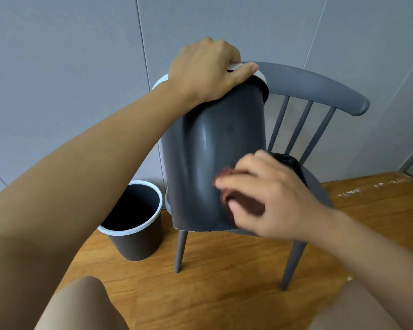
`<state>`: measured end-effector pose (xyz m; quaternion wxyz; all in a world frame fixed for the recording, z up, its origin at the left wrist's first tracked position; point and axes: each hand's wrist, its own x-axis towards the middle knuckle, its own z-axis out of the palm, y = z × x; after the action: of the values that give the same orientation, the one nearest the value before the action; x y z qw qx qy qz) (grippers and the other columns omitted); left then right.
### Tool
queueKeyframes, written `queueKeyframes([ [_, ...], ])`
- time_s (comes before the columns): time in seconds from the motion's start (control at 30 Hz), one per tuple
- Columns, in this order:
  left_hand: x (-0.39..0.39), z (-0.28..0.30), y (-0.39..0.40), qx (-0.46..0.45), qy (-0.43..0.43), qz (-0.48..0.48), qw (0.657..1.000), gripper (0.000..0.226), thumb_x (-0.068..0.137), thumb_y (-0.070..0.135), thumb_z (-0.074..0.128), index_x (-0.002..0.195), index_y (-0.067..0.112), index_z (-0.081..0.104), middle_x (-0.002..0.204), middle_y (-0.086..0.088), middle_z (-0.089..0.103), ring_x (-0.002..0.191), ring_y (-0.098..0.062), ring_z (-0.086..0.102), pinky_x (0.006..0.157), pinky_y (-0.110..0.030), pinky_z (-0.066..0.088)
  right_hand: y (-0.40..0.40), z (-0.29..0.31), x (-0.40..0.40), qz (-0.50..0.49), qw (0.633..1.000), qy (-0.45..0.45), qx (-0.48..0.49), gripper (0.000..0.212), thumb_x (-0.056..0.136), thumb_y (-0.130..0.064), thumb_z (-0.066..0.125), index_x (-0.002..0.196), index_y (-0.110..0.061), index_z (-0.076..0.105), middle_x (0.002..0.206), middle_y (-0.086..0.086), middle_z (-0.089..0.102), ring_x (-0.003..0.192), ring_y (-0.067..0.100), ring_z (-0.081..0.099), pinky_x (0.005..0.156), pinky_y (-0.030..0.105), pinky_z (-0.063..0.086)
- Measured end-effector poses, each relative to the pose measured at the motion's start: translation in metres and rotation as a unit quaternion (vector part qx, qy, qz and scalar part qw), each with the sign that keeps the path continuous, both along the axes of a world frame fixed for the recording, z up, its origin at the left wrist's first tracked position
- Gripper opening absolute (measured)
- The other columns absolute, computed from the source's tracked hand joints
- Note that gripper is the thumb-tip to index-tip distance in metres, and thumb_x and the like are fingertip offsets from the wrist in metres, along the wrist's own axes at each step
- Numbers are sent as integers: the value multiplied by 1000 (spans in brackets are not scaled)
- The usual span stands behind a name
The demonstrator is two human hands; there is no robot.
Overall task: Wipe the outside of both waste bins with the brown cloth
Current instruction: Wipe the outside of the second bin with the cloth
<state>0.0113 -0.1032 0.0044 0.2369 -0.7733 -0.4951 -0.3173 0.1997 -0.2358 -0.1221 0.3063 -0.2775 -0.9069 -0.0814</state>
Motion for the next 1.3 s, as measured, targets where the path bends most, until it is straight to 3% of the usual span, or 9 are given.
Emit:
queueKeyframes([
  [0.17,4,1,-3,-9,-1,-13,1000,60,94,68,38,89,17,69,76,-3,63,79,-31,55,69,-38,45,-27,-15,9,73,991,-103,-37,25,91,-34,69,111,-21,77,96,-2,60,83,18,49,61,37,49],
  [0.33,7,1,-6,-2,9,-7,1000,59,95,68,39,86,16,66,73,-3,58,77,-32,49,65,-38,40,24,36,-5,-46,998,49,18,37,93,-39,60,122,-21,75,105,3,59,94,27,56,76,46,54],
  [0.43,8,1,-5,-2,11,-8,1000,59,95,68,39,82,16,64,70,-2,56,75,-32,52,62,-36,34,40,47,-18,-85,992,88,25,41,94,-42,57,127,-23,73,107,2,57,97,28,55,79,47,54],
  [0.63,0,0,0,-4,3,-1,1000,60,93,69,37,89,17,68,79,-3,64,81,-32,56,66,-35,38,-25,-14,-11,5,1000,-25,-2,32,89,-36,68,114,-18,76,97,2,60,85,23,51,61,40,49],
  [0.73,1,0,-3,-3,2,-12,1000,54,95,68,39,85,22,65,75,1,58,78,-29,51,67,-35,35,-45,-29,-4,52,994,-92,-27,24,88,-37,68,104,-21,77,90,-2,57,79,19,46,58,39,46],
  [0.87,1,-1,-5,-3,-5,-10,1000,52,95,67,40,77,21,56,64,3,47,75,-30,48,66,-34,32,-9,3,-10,-18,1000,21,6,31,90,-38,65,113,-21,77,99,2,61,88,25,57,66,42,53],
  [0.97,0,-1,-5,1,-3,-12,1000,58,95,68,39,78,16,59,65,1,51,73,-30,49,64,-35,32,23,30,-18,-89,992,89,33,36,92,-39,61,120,-21,76,105,4,61,93,28,57,71,46,55],
  [1.23,-10,-3,-4,5,-17,-1,1000,63,94,70,37,78,13,59,66,-5,54,72,-34,50,62,-36,34,-42,-30,-12,41,997,-66,16,24,88,-37,69,102,-19,77,89,-2,61,77,20,50,54,37,46],
  [1.3,-9,-3,-7,3,-17,-2,1000,62,94,69,38,77,13,58,64,-4,52,71,-33,49,61,-36,34,-38,-24,-8,41,998,-38,11,23,87,-36,69,100,-19,77,89,-1,61,78,21,53,56,38,48],
])
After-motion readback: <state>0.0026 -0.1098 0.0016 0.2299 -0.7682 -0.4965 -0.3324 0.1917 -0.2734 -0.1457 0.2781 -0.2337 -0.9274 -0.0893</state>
